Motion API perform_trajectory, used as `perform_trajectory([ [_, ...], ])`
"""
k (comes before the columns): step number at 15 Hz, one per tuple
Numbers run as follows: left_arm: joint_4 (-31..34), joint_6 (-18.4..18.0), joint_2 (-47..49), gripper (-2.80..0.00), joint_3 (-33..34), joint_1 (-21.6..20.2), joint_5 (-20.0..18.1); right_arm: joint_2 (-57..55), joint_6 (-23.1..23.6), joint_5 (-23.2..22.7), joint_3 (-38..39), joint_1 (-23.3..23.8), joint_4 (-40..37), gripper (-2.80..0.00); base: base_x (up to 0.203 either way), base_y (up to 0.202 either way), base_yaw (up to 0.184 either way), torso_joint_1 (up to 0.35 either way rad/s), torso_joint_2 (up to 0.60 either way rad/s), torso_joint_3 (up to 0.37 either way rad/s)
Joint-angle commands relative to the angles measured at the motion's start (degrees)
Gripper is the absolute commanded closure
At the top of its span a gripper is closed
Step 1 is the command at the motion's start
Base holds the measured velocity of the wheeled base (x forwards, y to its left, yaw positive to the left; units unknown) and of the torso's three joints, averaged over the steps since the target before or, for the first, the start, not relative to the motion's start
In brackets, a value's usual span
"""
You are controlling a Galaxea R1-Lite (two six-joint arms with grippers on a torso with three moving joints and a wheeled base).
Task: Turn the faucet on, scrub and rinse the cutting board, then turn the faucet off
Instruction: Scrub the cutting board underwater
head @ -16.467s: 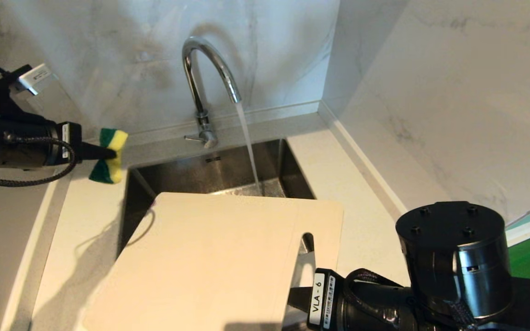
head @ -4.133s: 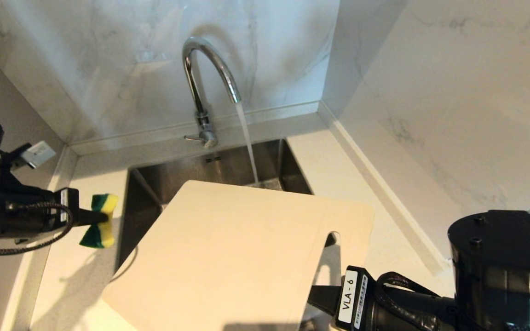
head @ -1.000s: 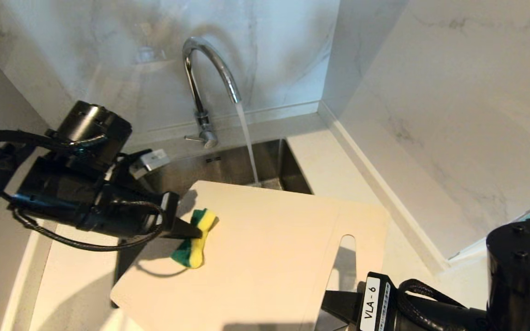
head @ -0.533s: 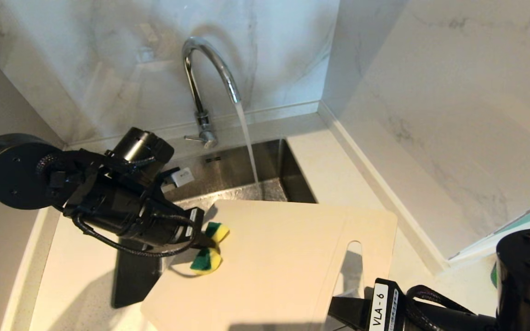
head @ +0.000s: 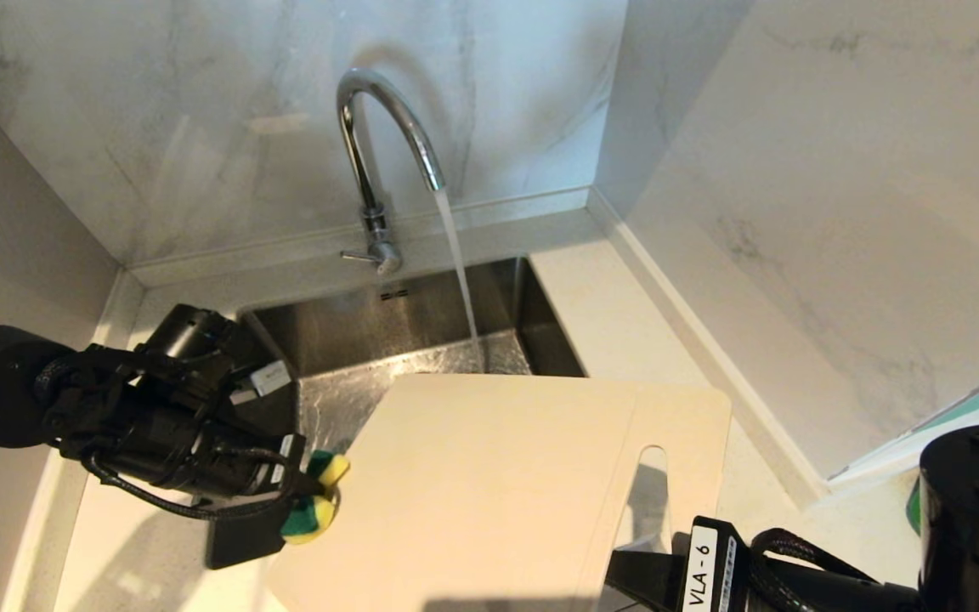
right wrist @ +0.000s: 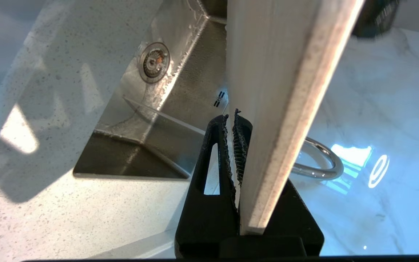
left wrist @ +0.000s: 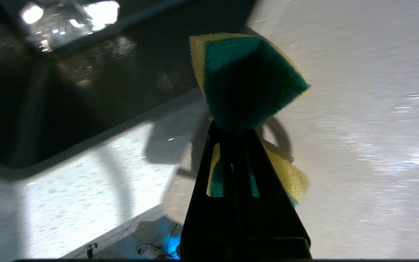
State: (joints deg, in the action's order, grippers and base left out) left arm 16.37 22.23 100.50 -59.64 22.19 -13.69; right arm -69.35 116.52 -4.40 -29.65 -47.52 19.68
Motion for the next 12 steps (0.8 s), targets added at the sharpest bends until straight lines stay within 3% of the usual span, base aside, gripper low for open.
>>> perform_trajectory([
  [1,-1.82,-1.69,-1.64,0.00,4.59,-4.44,-1.38,0.09,0.64,0.01,0.03,-0.03,0.10,0.00,0.000,0.000,0.000,0.000,0.00,0.000],
  [4,-2.46,-4.52,-1.66,0.00,6.19,-10.23,-3.37,0.09,0.64,0.01,-0.06,-0.03,0.10,0.00,0.000,0.000,0.000,0.000,0.00,0.000],
  [7,-2.48,-5.15,-2.60,0.00,3.21,-14.03,-5.18,-0.08,0.64,0.01,-0.15,-0.03,0.10,0.00,0.000,0.000,0.000,0.000,0.00,0.000],
  [10,-1.07,-1.58,-4.66,0.00,-4.83,-16.21,-8.51,-0.08,0.64,0.18,-0.06,-0.03,0.10,0.00,0.000,0.000,0.000,0.000,0.00,0.000],
  [12,2.61,1.56,-5.90,0.00,-9.93,-14.82,-9.10,-0.08,0.64,0.18,-0.06,-0.12,0.10,0.00,0.000,0.000,0.000,0.000,0.00,0.000],
])
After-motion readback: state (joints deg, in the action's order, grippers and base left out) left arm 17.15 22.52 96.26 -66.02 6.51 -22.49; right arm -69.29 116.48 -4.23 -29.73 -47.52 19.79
